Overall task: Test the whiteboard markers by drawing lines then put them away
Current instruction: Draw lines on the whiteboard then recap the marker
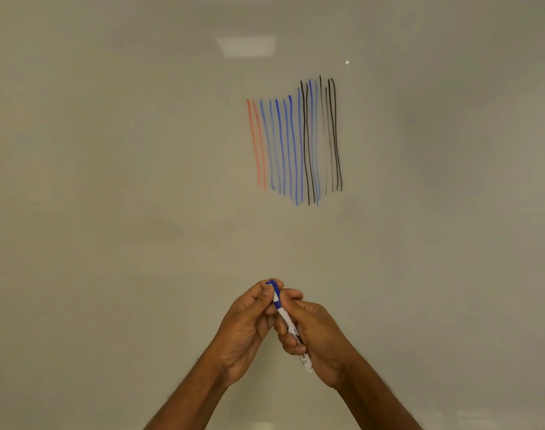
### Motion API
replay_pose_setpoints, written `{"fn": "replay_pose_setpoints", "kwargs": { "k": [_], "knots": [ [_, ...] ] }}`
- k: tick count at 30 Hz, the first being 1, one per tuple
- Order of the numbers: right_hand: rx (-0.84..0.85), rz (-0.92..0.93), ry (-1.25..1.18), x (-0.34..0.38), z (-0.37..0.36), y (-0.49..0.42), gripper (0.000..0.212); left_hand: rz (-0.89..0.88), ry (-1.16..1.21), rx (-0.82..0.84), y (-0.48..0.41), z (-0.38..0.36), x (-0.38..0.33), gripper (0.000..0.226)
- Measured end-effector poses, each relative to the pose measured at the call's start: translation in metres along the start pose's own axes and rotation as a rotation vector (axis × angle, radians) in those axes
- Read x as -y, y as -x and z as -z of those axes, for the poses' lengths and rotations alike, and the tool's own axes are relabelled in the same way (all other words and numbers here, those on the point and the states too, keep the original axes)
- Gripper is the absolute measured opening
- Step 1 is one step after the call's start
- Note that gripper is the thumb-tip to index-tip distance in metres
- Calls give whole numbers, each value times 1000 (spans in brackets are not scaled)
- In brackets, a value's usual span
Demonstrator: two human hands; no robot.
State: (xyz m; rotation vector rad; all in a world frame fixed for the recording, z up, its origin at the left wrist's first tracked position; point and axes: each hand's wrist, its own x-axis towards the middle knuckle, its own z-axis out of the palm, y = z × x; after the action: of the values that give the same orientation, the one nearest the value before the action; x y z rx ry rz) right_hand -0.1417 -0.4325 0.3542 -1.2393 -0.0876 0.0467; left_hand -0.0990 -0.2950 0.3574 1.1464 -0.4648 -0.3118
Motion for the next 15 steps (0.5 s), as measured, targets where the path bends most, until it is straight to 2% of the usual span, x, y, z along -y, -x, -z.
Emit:
{"fn": "replay_pose_setpoints", "kwargs": {
  "k": [6, 11, 15],
  "knots": [
    [-55, 18, 10, 12, -10, -6, 39, -22, 26, 13, -4, -3, -14, 36],
    [-199, 66, 140, 21, -21, -1, 44, -59, 27, -26, -8, -4, -22, 37],
    [-234, 127, 288, 22, -25, 2, 54, -150, -12, -91, -12, -7, -32, 32]
  ]
}}
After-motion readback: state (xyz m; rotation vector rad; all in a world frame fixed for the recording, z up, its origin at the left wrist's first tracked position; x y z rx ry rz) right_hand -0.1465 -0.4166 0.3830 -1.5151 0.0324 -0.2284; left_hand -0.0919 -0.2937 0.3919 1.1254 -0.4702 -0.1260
